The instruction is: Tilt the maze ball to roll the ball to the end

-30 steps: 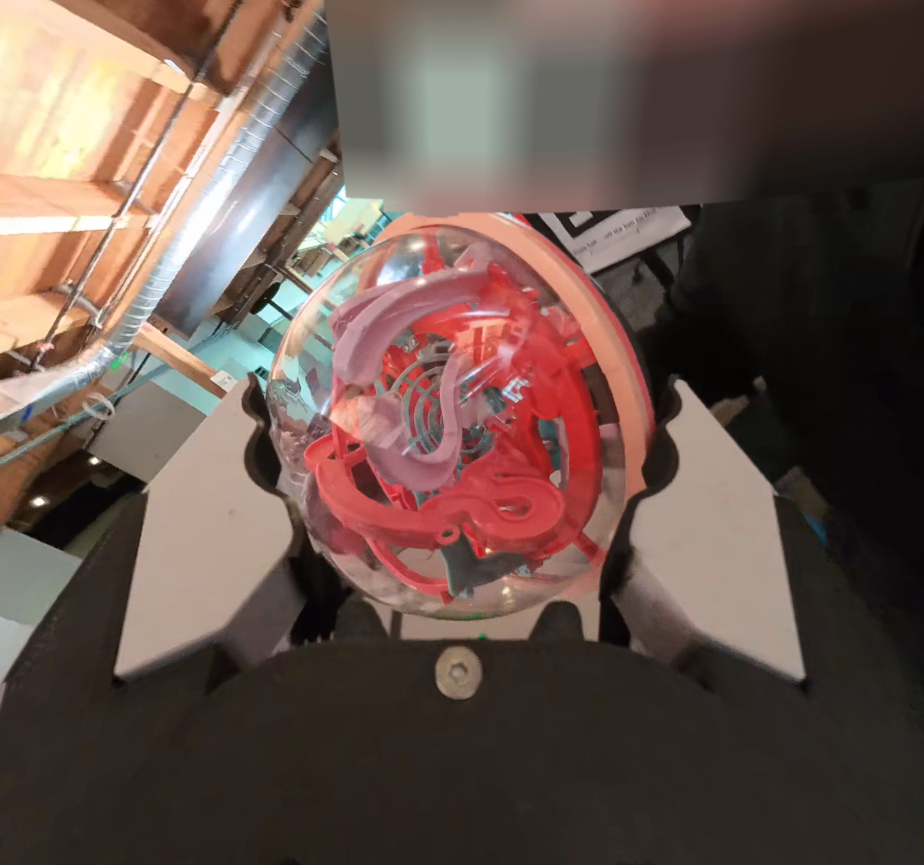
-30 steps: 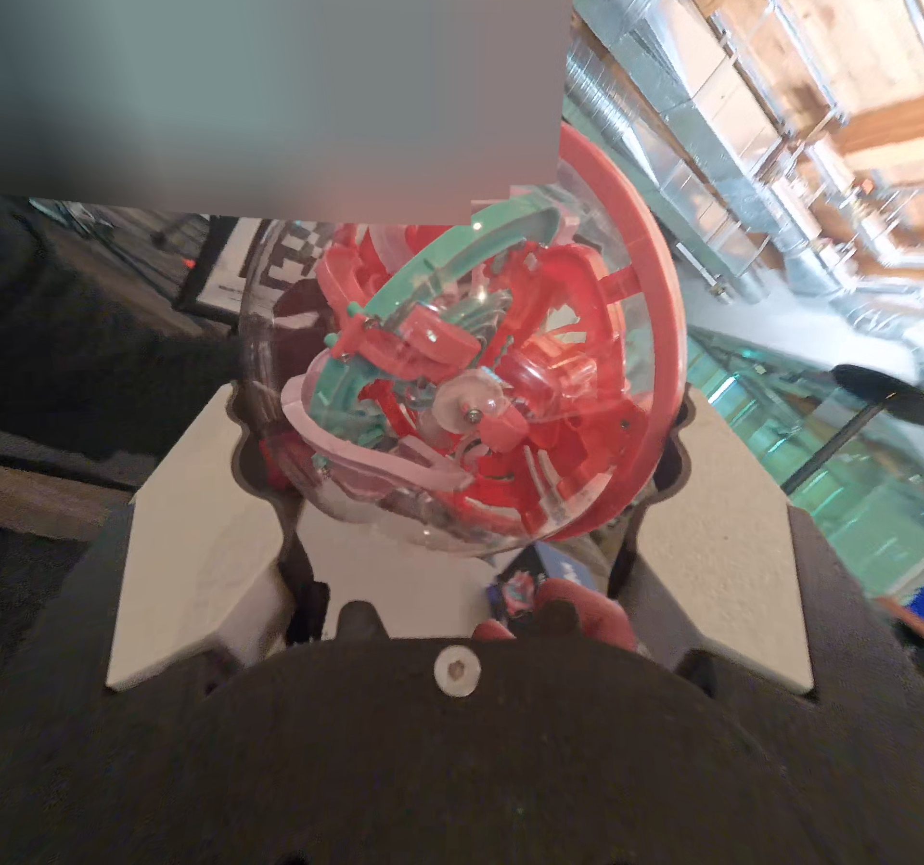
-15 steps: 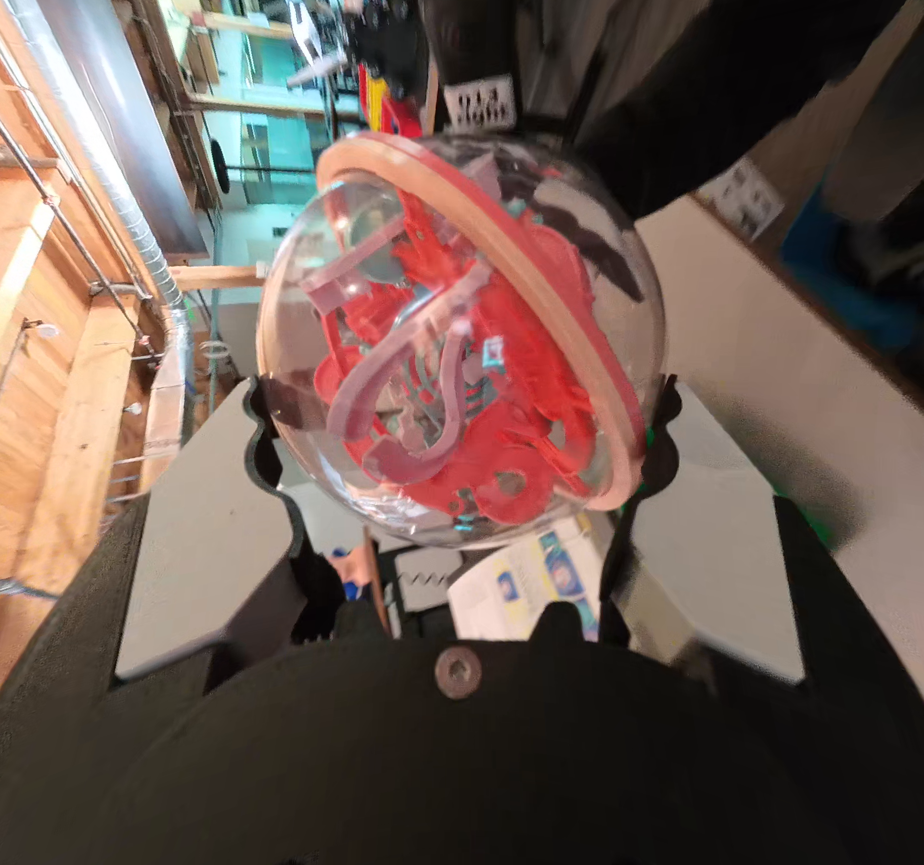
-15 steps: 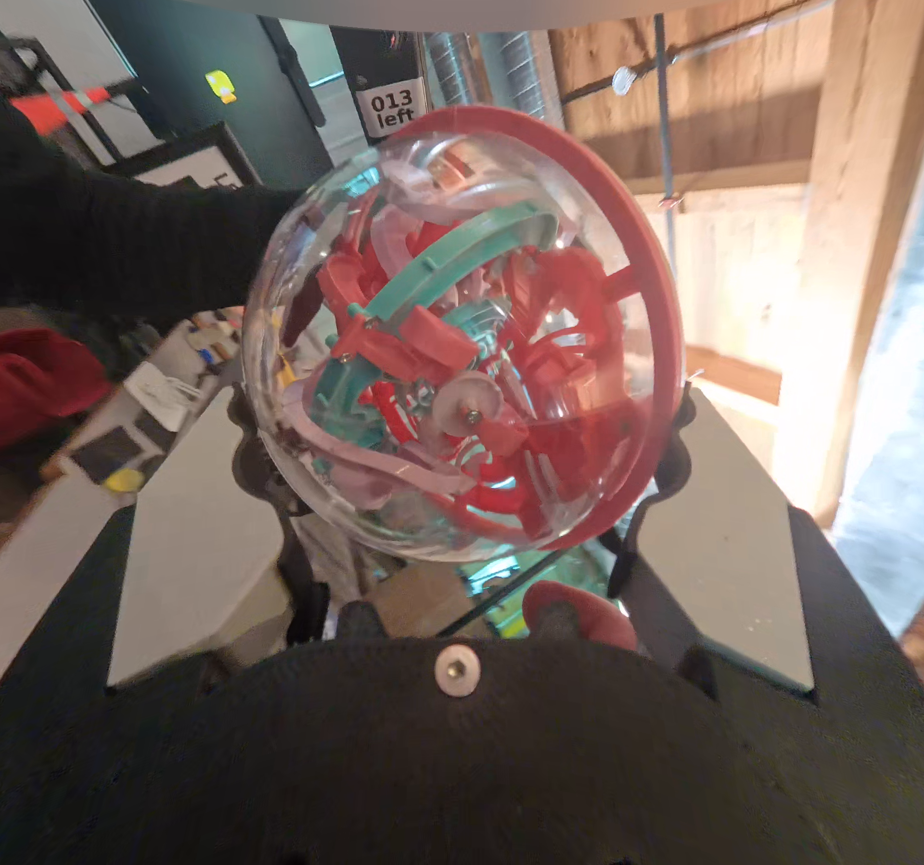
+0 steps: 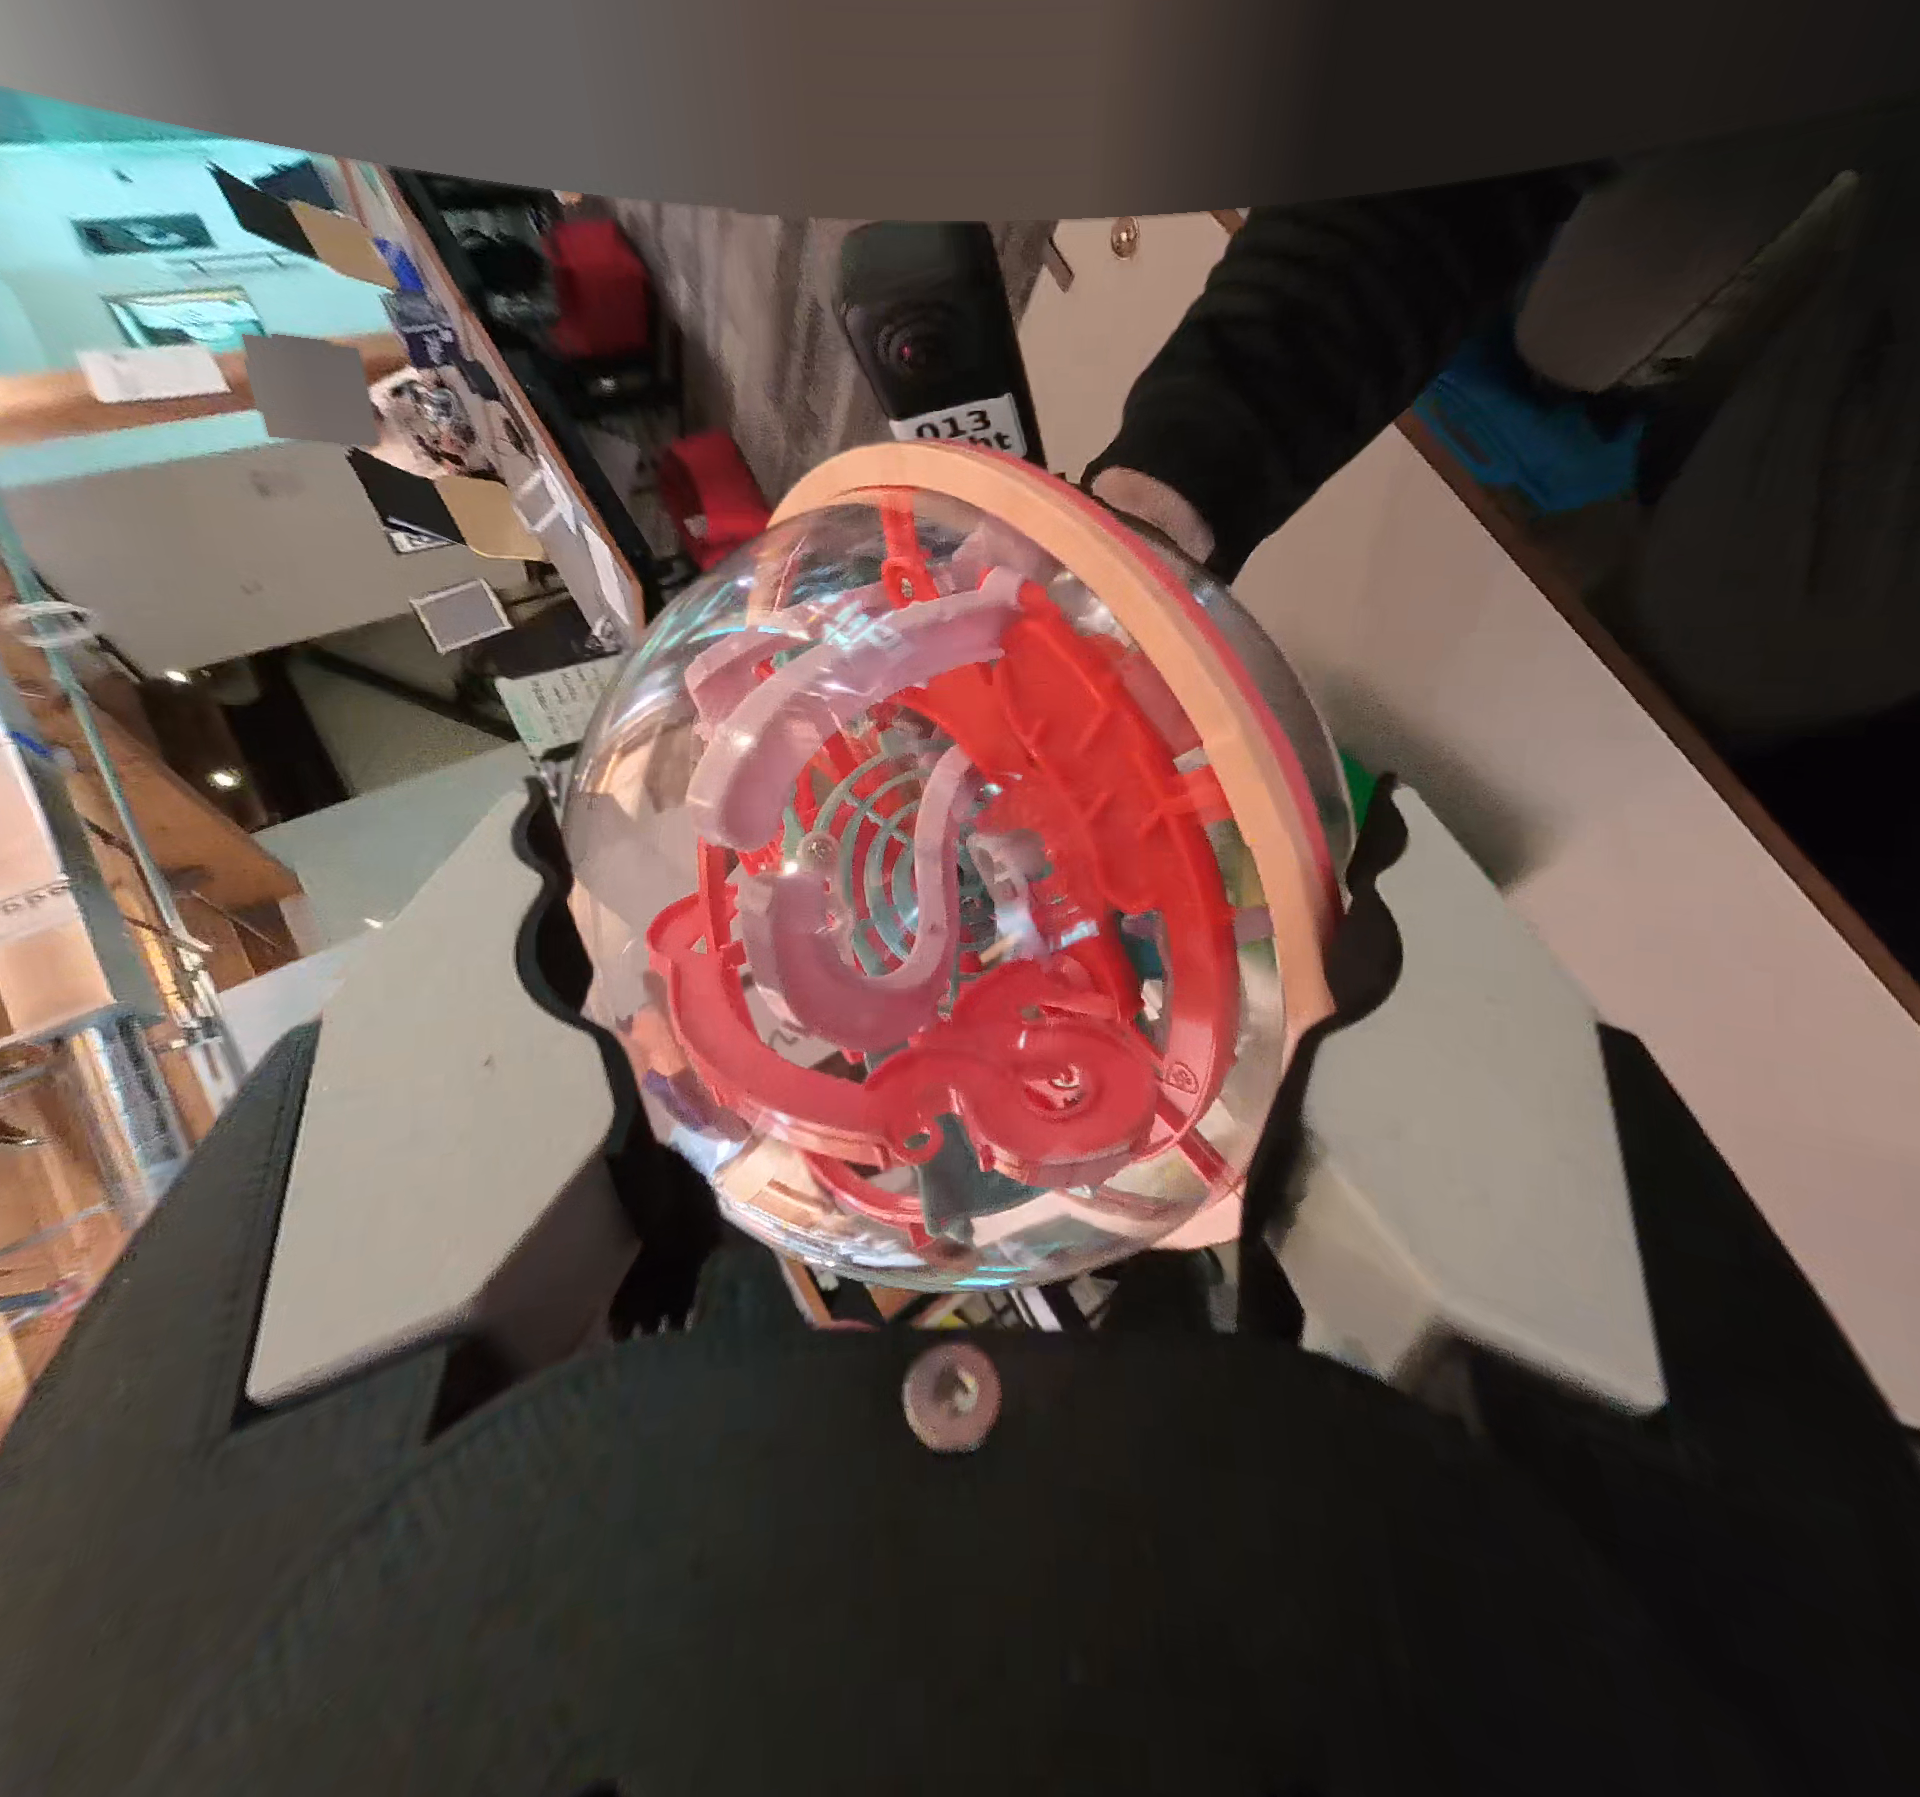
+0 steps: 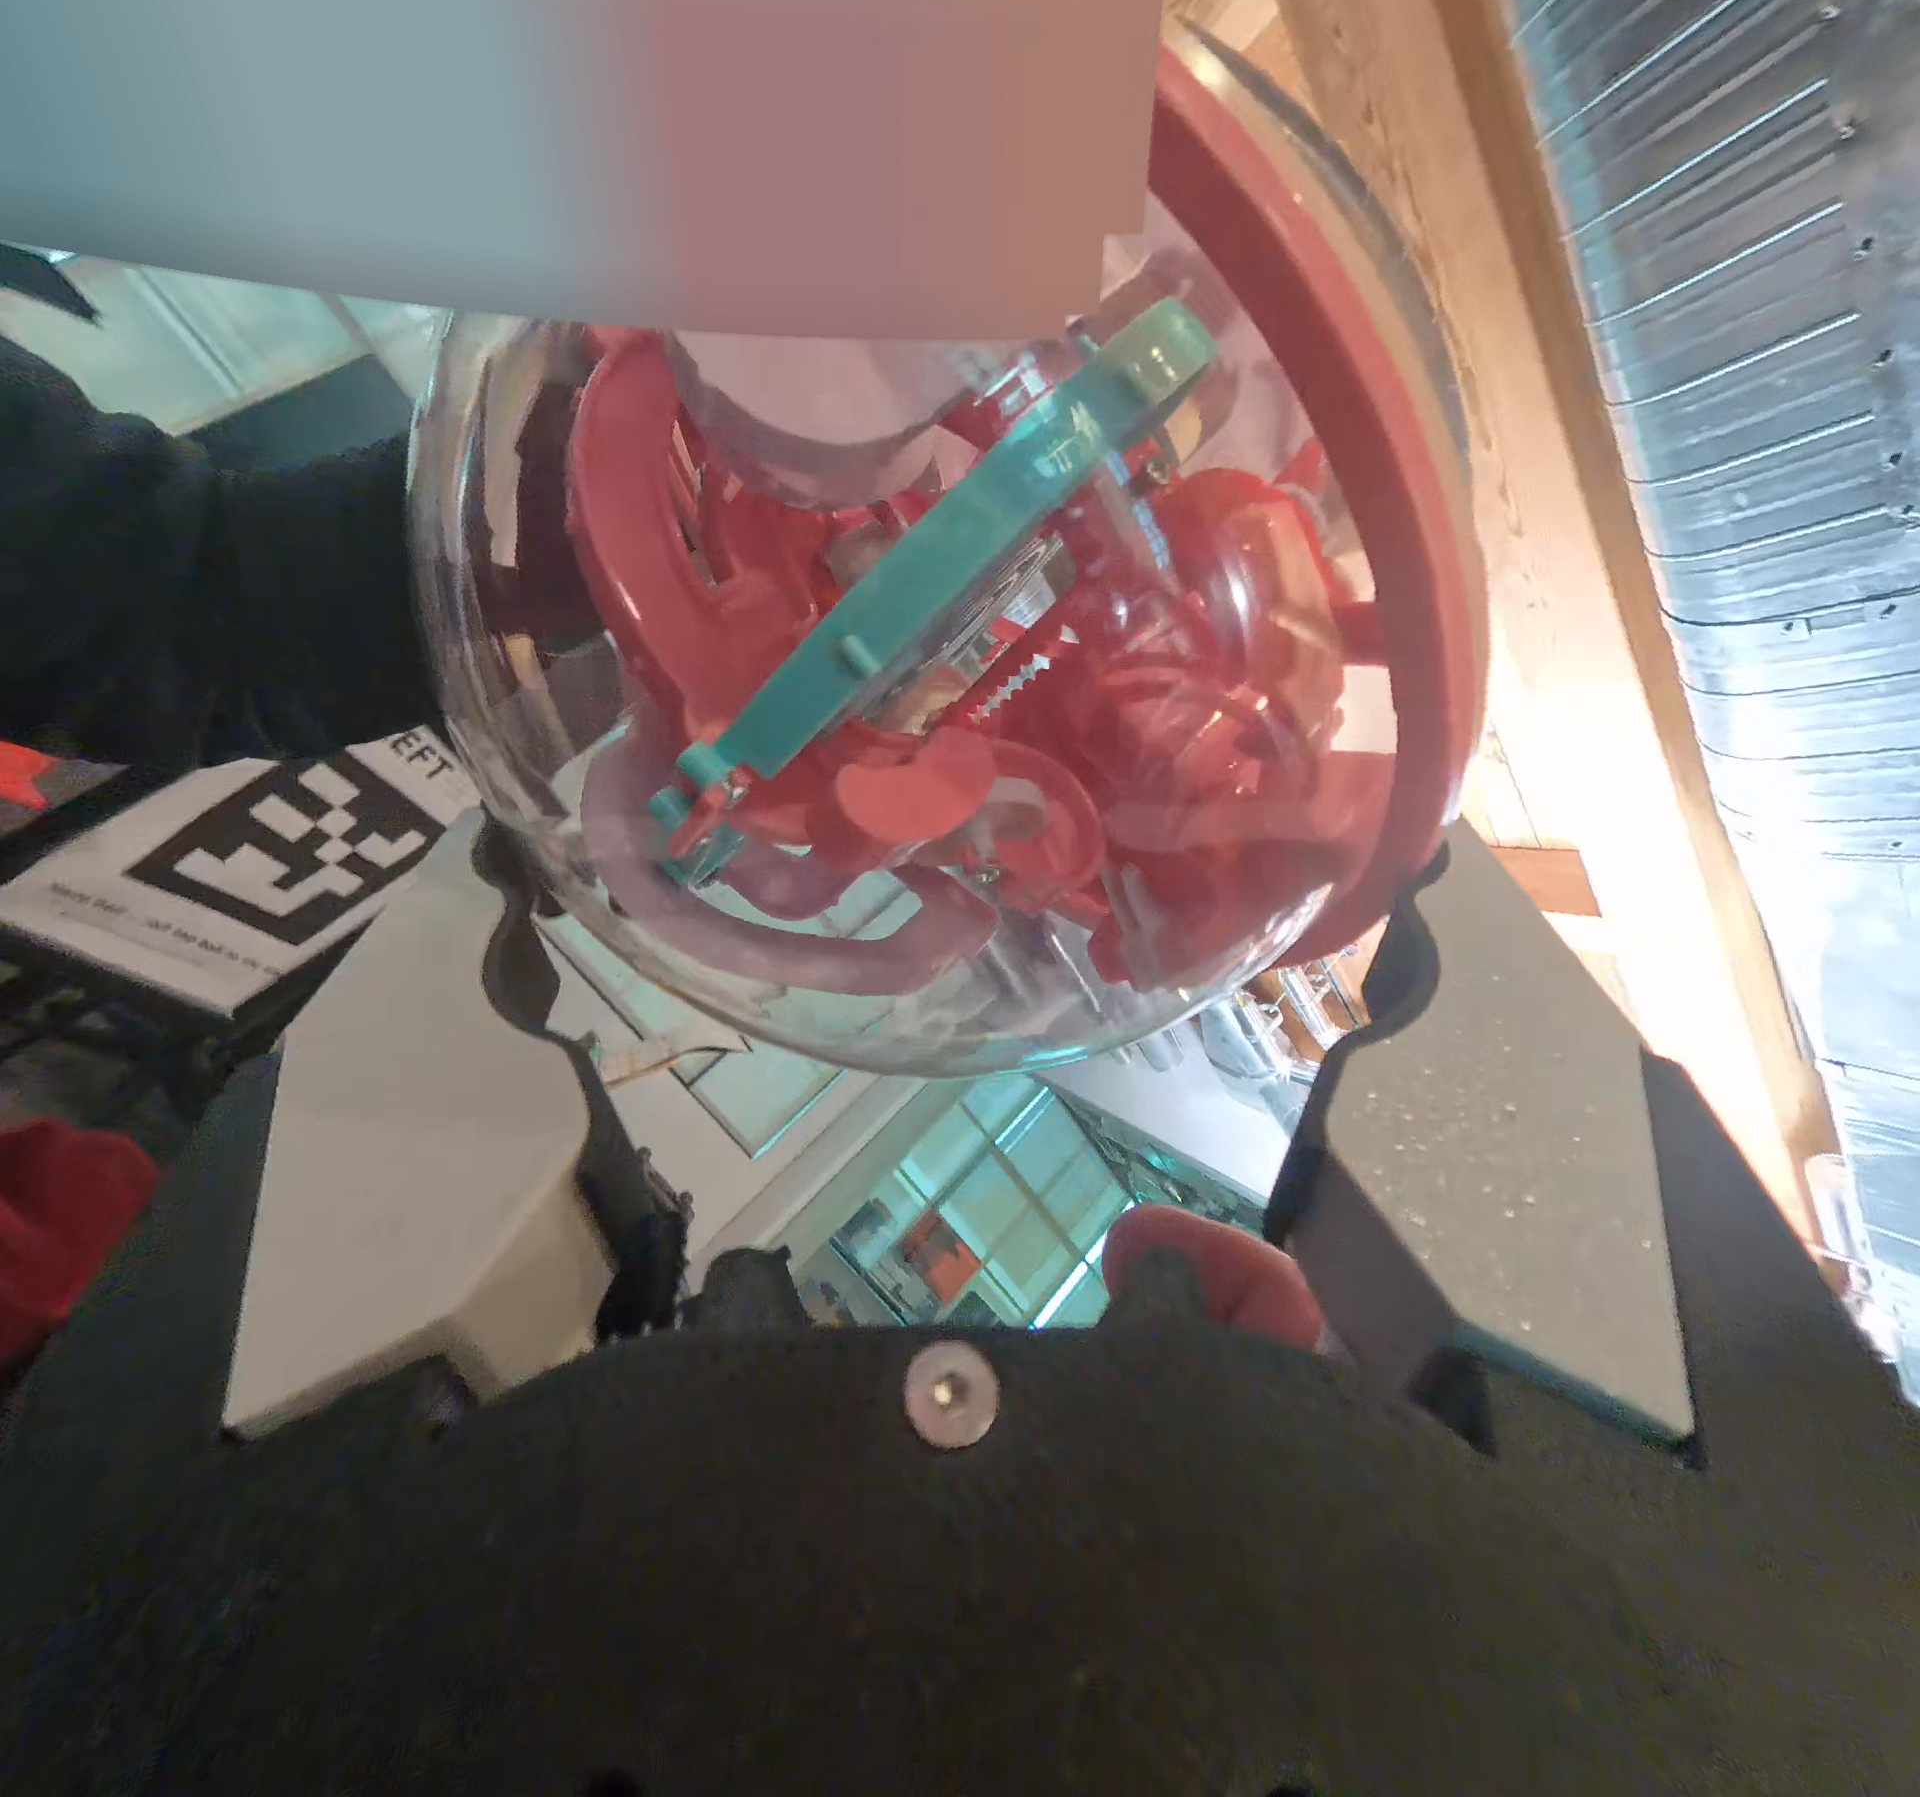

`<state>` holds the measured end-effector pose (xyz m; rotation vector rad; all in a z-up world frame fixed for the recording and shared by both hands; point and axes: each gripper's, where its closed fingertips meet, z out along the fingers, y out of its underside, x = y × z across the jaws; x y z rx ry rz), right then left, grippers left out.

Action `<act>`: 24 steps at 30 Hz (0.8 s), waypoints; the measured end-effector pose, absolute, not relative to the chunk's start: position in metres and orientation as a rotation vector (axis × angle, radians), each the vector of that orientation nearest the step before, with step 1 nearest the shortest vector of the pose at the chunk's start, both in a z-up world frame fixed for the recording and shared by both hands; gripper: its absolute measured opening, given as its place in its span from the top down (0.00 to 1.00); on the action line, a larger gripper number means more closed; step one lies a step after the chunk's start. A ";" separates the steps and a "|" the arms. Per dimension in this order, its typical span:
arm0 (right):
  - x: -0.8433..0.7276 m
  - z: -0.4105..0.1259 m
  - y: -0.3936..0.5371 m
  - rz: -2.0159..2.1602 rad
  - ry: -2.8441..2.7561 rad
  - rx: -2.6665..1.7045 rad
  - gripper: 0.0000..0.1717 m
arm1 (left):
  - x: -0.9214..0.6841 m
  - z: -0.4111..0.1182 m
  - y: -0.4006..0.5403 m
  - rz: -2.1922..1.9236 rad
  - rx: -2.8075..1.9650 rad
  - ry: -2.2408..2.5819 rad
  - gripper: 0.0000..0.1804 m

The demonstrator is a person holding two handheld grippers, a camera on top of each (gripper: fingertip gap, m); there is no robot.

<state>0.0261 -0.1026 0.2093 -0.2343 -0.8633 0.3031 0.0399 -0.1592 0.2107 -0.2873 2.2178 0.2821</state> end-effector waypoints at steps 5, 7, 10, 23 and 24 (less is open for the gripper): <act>0.034 0.208 -0.101 0.369 -0.815 -0.252 0.09 | 0.052 0.211 -0.157 0.291 -0.369 2.275 0.21; 0.038 0.207 -0.100 0.396 -0.811 -0.265 0.09 | 0.057 0.211 -0.157 0.291 -0.410 2.284 0.21; 0.043 0.206 -0.099 0.446 -0.808 -0.301 0.09 | 0.065 0.212 -0.156 0.258 -0.479 2.296 0.21; 0.044 0.194 -0.074 0.731 -0.741 -0.431 0.09 | 0.086 0.208 -0.133 0.063 -0.824 2.344 0.20; 0.044 0.194 -0.075 0.735 -0.742 -0.431 0.09 | 0.087 0.208 -0.134 0.065 -0.830 2.345 0.20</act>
